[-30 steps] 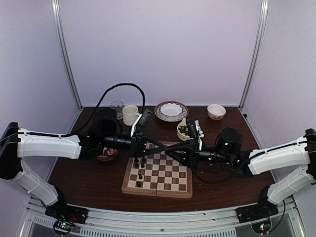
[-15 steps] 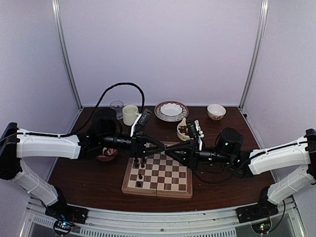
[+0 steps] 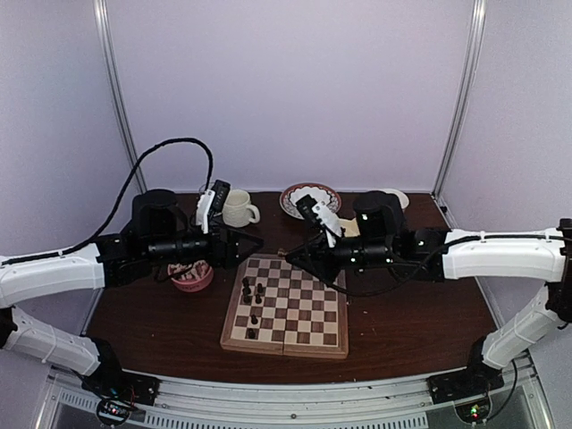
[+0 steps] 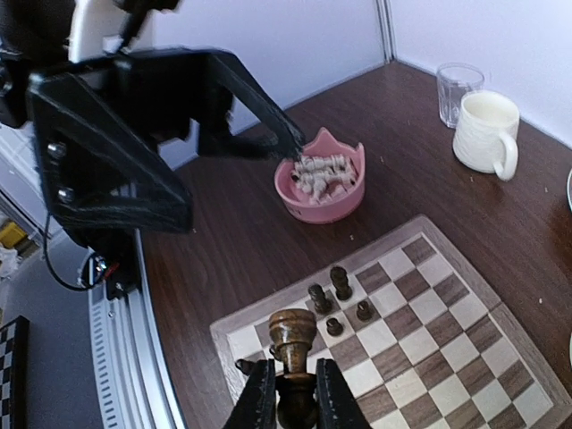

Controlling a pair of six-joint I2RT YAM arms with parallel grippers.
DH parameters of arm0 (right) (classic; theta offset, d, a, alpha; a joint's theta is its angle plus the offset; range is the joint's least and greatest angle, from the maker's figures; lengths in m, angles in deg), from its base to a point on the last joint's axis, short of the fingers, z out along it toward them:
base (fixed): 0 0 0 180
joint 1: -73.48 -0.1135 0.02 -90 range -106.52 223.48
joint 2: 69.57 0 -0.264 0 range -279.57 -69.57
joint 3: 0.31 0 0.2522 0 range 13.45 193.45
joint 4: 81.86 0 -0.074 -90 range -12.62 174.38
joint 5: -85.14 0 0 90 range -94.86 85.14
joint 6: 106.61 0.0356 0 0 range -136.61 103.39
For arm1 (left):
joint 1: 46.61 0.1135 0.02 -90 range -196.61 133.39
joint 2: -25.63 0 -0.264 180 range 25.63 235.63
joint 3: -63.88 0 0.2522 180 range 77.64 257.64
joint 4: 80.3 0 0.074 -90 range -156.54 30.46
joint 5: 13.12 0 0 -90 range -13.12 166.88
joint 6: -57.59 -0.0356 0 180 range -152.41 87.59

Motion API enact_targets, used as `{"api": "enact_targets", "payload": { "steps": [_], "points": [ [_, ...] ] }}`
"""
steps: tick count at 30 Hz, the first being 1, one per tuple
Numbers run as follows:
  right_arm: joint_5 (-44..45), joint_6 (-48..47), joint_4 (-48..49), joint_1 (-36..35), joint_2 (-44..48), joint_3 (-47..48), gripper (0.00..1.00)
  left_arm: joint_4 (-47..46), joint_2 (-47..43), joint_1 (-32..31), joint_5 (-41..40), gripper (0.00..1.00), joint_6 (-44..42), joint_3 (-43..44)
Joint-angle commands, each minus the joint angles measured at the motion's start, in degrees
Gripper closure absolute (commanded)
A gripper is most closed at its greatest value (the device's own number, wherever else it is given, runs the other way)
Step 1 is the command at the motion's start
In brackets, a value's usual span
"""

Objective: Set up the chess pieces on the board
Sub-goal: Pass from the left arm to the right, then place the bishop on the chessboard.

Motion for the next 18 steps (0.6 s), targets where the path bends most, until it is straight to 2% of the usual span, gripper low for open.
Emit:
{"api": "enact_targets", "payload": {
  "steps": [1, 5, 9, 13, 18],
  "points": [
    [3.71, -6.61, -27.16, 0.13, -7.30, 11.02, 1.00, 5.41, -2.99, 0.16, -18.02, 0.21, -3.34, -1.71],
    [3.61, -10.96, -41.59, -0.86, -13.54, 19.16, 1.00, 4.38, -5.88, 0.16, -25.14, 0.22, -6.01, -4.75],
    [10.44, -14.58, -50.79, -3.09, -18.35, 24.22, 1.00, 1.97, -8.04, 0.15, -27.04, 0.22, -7.90, -6.96],
    [16.00, -15.46, -57.48, -4.54, -23.18, 27.81, 1.00, 1.37, -8.34, 0.15, -27.60, 0.22, -8.28, -7.49],
    [16.53, -15.89, -59.79, -5.19, -26.76, 30.01, 1.00, 1.79, -7.10, 0.15, -27.42, 0.23, -8.47, -6.80]
  ]
}}
